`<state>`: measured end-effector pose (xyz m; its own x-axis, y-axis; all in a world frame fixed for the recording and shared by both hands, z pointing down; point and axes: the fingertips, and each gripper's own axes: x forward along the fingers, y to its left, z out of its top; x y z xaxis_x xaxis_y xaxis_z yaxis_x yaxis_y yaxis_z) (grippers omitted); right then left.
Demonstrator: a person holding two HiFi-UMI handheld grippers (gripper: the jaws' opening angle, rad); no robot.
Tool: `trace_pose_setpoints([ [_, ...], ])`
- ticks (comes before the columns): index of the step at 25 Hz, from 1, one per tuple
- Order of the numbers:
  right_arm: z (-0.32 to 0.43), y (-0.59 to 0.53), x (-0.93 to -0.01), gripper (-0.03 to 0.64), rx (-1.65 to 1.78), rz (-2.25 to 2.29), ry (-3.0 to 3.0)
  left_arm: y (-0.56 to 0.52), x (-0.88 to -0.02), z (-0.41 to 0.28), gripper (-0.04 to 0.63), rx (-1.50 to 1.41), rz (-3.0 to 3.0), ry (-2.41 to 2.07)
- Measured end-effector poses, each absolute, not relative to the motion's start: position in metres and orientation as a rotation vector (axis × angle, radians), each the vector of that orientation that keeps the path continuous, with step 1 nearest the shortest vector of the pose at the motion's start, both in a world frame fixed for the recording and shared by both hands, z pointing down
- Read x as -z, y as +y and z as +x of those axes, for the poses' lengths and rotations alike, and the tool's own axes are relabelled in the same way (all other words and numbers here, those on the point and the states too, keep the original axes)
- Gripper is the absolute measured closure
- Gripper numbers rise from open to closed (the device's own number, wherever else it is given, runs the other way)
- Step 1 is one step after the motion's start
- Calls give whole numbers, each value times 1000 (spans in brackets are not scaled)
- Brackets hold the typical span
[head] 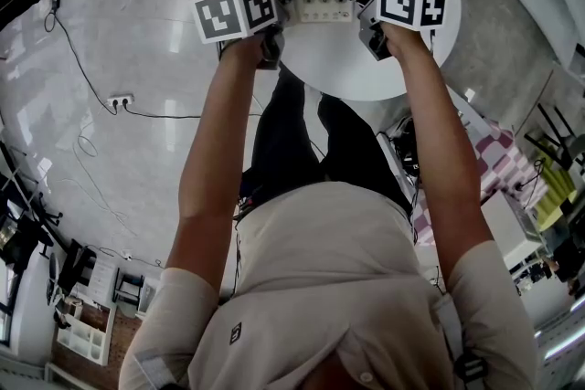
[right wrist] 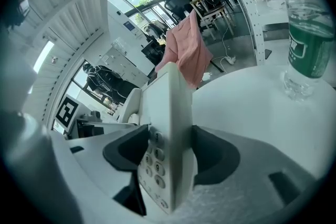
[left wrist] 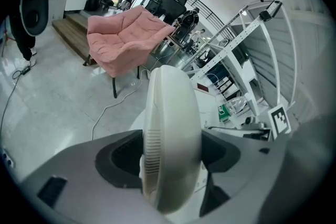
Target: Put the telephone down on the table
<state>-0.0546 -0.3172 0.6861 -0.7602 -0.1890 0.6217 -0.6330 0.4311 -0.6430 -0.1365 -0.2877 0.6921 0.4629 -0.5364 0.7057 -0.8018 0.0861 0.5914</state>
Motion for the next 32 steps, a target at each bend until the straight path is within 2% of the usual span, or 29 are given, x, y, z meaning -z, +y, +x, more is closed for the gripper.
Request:
trace_pose_setpoints([
  [11,-54,-310,-705,362,-1195,681,-2173,-280,-710,-136,305,-426,1589,-1220],
  [24,-51,-310,-723,354,-1242,725,-2145,-281,-720,-135,310,-409,1556,-1226],
  [32,-42,-312,-734,376,-1057,814,-2107,-284,-723,-135,311,-367,1567,-1220],
])
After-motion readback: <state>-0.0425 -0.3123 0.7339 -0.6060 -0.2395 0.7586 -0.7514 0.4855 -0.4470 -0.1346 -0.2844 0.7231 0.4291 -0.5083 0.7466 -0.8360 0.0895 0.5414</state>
